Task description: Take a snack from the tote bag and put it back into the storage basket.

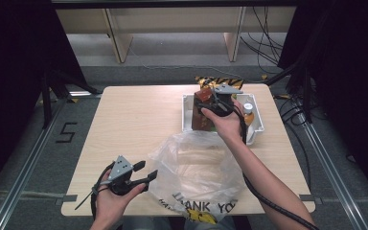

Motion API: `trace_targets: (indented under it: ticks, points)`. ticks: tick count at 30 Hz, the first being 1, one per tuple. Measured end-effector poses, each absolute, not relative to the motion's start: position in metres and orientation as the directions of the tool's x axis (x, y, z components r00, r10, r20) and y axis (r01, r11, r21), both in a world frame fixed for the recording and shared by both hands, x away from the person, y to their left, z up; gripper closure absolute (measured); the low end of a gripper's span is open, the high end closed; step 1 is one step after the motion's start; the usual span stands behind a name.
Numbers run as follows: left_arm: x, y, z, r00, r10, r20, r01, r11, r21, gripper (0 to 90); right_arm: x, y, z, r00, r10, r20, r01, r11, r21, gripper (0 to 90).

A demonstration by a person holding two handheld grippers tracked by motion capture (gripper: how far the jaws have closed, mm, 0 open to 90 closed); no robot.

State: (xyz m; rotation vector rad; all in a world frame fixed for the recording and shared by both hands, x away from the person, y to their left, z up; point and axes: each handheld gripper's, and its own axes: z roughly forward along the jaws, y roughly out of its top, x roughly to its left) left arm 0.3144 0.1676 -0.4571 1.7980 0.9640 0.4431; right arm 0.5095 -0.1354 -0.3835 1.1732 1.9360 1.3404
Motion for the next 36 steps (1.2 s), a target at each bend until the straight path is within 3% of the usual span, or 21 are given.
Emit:
trace_targets:
  ticks: [36]
  points:
    - [0.315,0.167,-0.457,0.618,0.776,-0.126,0.408,-0.179,0.895,40.5,0.509,-0.124,-0.406,-0.501,0.864,0.05,0.396,0.178,0.901,37.7]
